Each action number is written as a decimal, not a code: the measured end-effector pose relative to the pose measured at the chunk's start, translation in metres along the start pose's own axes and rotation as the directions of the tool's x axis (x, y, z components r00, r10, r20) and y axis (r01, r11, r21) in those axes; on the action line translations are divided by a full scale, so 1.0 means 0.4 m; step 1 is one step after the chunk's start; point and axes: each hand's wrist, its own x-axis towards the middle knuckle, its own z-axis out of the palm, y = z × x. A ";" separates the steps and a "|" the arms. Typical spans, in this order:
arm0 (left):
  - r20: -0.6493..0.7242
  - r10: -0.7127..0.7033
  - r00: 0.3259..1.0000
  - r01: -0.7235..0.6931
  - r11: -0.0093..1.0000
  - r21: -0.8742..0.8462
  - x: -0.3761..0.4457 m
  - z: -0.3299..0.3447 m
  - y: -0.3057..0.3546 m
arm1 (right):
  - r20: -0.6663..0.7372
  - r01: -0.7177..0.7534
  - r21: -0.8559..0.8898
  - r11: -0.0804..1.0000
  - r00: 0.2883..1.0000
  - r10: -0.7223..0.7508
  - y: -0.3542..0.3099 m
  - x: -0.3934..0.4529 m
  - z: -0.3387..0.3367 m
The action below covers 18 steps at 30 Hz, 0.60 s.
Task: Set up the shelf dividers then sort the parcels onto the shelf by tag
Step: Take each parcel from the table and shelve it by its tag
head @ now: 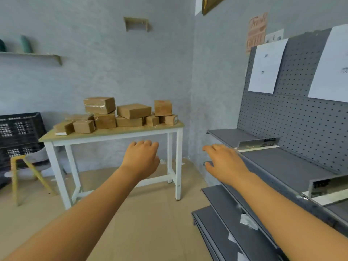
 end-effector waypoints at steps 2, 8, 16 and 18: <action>0.013 -0.015 1.000 0.015 1.000 0.005 0.033 0.037 -0.055 | 0.014 0.018 0.019 1.000 1.000 -0.019 -0.026 0.079 0.037; 0.068 -0.081 0.994 0.079 0.996 0.035 0.171 0.190 -0.181 | 0.051 0.069 0.077 0.995 0.996 -0.073 -0.055 0.333 0.179; 0.087 -0.200 0.976 0.196 0.979 0.058 0.415 0.368 -0.371 | 0.054 0.132 0.147 0.980 0.988 -0.142 -0.066 0.729 0.349; 0.089 -0.240 0.967 0.236 0.970 0.051 0.446 0.408 -0.425 | 0.062 0.161 0.146 0.976 0.983 -0.171 -0.096 0.817 0.390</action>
